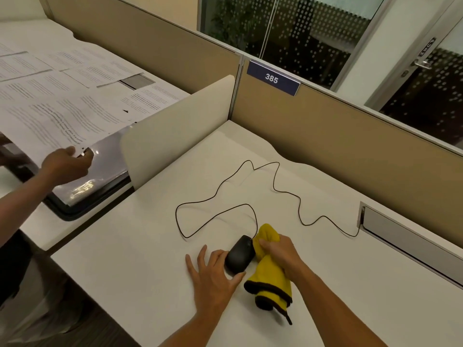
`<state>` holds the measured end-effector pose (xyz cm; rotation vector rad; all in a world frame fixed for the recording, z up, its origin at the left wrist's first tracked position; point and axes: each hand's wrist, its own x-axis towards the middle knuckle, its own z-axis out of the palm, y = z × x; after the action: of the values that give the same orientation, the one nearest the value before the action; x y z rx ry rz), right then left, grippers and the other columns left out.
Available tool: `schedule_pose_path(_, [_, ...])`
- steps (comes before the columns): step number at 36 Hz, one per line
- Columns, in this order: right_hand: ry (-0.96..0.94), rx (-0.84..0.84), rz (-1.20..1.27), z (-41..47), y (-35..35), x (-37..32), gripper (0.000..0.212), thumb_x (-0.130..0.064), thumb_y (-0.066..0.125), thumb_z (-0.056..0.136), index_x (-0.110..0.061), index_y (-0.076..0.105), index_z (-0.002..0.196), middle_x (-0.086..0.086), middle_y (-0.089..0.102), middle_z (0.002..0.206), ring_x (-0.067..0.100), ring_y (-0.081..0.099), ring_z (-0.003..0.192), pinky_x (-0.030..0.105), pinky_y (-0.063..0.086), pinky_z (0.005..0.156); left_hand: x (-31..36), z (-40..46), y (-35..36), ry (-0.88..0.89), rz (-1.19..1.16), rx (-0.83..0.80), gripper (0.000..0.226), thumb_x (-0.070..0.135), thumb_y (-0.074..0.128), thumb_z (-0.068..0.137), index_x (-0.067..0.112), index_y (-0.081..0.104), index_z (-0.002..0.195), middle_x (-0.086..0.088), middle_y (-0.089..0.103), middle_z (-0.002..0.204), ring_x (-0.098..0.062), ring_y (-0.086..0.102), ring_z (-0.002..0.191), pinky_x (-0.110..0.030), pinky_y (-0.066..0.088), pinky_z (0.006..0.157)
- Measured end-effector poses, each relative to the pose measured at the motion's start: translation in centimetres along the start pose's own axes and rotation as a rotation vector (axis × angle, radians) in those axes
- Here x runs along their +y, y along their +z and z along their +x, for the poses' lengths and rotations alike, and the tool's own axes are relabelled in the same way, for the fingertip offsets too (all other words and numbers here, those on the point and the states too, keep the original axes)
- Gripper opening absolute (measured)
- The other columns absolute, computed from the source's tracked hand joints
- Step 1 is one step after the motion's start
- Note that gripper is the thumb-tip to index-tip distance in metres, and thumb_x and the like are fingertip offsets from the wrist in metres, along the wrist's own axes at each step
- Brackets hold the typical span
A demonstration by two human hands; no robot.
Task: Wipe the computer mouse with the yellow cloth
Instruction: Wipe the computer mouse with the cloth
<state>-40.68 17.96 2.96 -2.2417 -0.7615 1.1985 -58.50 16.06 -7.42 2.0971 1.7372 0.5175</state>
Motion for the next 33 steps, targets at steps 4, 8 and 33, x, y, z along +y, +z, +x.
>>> schedule_pose_path(4, [-0.025, 0.01, -0.183, 1.3, 0.3, -0.3, 0.04, -0.04, 0.078, 0.07, -0.019, 0.058, 0.098, 0.005, 0.066, 0.098, 0.022, 0.064, 0.089, 0.041, 0.056, 0.083, -0.1, 0.0, 0.0, -0.006, 0.015, -0.016, 0.069, 0.082, 0.049, 0.07, 0.031, 0.064, 0.114, 0.015, 0.063, 0.114, -0.026, 0.044, 0.135, -0.065, 0.019, 0.113])
schedule_pose_path(8, [-0.071, 0.023, -0.351, 2.4, 0.4, -0.6, 0.036, -0.037, 0.072, 0.072, -0.016, 0.059, 0.098, 0.005, 0.064, 0.093, 0.022, 0.063, 0.085, 0.037, 0.054, 0.073, 0.0, 0.1, 0.0, -0.006, 0.022, -0.015, 0.068, 0.081, 0.053, 0.07, 0.031, 0.064, 0.115, 0.014, 0.063, 0.115, -0.027, 0.044, 0.134, -0.066, 0.02, 0.113])
schedule_pose_path(33, [-0.764, -0.188, -1.384, 2.9, 0.5, -5.7, 0.035, -0.019, 0.054, 0.086, -0.031, 0.06, 0.118, 0.002, 0.052, 0.11, 0.027, 0.042, 0.105, 0.037, 0.038, 0.063, 0.1, 0.1, 0.0, -0.011, 0.008, -0.007, 0.071, 0.079, 0.061, 0.065, 0.029, 0.066, 0.115, 0.012, 0.066, 0.115, -0.026, 0.047, 0.132, -0.065, 0.022, 0.113])
